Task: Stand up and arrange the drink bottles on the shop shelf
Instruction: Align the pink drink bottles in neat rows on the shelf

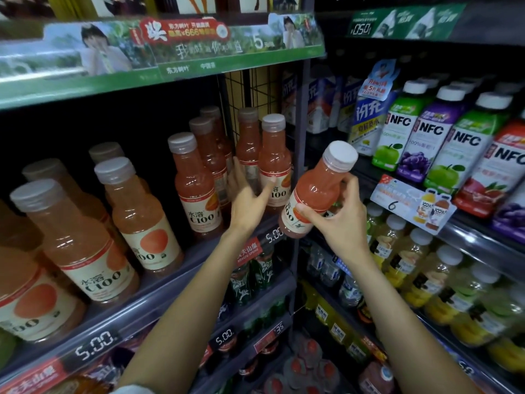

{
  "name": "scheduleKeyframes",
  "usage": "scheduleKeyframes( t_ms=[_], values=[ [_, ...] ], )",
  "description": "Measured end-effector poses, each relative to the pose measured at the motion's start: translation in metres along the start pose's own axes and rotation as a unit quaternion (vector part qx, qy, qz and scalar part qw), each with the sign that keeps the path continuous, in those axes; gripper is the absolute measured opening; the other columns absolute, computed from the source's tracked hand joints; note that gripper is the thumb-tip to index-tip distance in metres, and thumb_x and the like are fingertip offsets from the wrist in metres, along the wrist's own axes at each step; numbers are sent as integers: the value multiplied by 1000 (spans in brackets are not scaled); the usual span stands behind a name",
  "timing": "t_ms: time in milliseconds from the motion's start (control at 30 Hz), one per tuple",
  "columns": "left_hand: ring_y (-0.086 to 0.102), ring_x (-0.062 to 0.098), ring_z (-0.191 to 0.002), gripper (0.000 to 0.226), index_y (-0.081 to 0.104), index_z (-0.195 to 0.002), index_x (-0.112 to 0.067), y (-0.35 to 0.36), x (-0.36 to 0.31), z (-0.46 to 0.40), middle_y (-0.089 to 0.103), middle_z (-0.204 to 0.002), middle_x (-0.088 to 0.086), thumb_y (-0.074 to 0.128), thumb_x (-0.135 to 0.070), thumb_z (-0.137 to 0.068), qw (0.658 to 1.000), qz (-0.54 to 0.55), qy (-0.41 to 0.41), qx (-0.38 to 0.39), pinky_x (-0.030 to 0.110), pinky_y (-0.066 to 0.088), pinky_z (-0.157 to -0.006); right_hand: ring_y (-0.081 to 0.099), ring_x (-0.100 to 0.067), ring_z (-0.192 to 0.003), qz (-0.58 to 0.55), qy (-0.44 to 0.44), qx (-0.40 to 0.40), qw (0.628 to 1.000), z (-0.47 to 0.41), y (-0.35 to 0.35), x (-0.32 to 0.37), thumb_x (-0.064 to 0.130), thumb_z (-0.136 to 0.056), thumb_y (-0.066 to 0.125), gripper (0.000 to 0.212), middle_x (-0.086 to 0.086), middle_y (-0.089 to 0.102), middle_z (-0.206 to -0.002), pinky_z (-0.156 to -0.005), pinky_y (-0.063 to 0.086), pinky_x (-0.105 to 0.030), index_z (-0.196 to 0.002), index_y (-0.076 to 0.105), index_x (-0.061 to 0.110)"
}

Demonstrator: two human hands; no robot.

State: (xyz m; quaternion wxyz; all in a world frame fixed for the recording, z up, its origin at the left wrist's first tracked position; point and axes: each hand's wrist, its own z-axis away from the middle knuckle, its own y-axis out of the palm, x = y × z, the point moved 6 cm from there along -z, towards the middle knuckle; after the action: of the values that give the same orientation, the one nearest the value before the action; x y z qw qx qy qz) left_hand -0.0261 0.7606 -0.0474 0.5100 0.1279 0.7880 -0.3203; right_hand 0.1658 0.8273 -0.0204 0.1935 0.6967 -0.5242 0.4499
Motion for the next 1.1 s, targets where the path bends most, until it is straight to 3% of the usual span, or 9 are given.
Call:
scheduleKeyframes(
  t_ms=[133, 267, 400, 500, 633, 767, 867, 1000, 1100],
  values=[
    [7, 15, -148, 127, -9, -151, -34, 2, 1, -13, 1, -162, -5, 50, -93, -55, 998, 60, -12, 13, 47, 10, -120, 57, 16, -95, 5, 1, 12, 1000, -3, 1, 0, 29, -66, 84, 68, 29, 57, -102, -79, 44, -5, -119, 42, 26],
    [7, 11, -145, 138, -3, -153, -28, -1, -7, -20, 0, -161, -6, 32, -103, -42, 979, 198, -43, -19, 28, 8, -108, 59, 10, -97, 9, 9, 11, 1000, -8, 0, -2, 31, -65, 85, 68, 28, 59, -102, -84, 50, -17, -118, 42, 28],
    [10, 12, -147, 103, 7, -153, -30, 2, 6, -20, 8, -161, -7, 27, -89, -72, 983, 170, -51, -37, 37, 7, -118, 60, 4, -101, 19, 7, 5, 1000, -10, -4, -2, 39, -64, 84, 69, 24, 59, -108, -90, 52, -31, -119, 42, 29],
    [23, 12, -144, 105, 19, -151, -36, 16, 35, -20, 23, -158, -10, 32, -96, -66, 985, 127, -118, 14, 45, 16, -119, 60, 1, -103, 29, 9, 7, 1000, -9, -2, -6, 45, -63, 82, 72, 20, 60, -111, -91, 52, -38, -120, 43, 26],
    [27, 6, -142, 98, 22, -149, -41, 32, 51, -28, 27, -156, -12, 42, -92, -68, 983, 122, -117, 64, 44, 23, -117, 59, 5, -102, 43, 8, 8, 999, -7, 3, -7, 42, -64, 83, 72, 25, 58, -109, -91, 52, -36, -122, 42, 26],
    [47, 9, -129, 84, 43, -143, -27, 34, 12, -14, 52, -141, -4, 44, -80, -78, 980, 145, -66, 117, 36, 32, -112, 59, 8, -99, 41, 13, 4, 999, -6, 2, -9, 39, -65, 83, 69, 27, 58, -106, -90, 52, -33, -119, 42, 29],
    [53, 7, -122, 72, 49, -138, -26, 40, 0, -7, 57, -135, -4, 43, -73, -84, 978, 169, -40, 113, 32, 37, -108, 58, 10, -100, 41, 15, -3, 999, -7, 0, -9, 38, -65, 84, 69, 28, 57, -106, -90, 52, -31, -119, 41, 30],
    [48, 12, -129, 78, 41, -143, -31, 51, 10, -16, 52, -140, -6, 36, -80, -82, 986, 135, -32, 88, 43, 36, -111, 58, 10, -99, 39, 14, -16, 999, -9, -6, -10, 35, -66, 84, 68, 33, 57, -103, -89, 52, -29, -119, 41, 32],
    [16, 18, -147, 86, 9, -153, -36, 51, 14, -24, 15, -160, 1, 38, -78, -84, 994, 95, -34, 43, 46, 12, -120, 59, 10, -99, 31, 19, -18, 999, -9, -8, -11, 32, -66, 85, 69, 32, 58, -102, -89, 52, -30, -120, 42, 29]
  ],
)
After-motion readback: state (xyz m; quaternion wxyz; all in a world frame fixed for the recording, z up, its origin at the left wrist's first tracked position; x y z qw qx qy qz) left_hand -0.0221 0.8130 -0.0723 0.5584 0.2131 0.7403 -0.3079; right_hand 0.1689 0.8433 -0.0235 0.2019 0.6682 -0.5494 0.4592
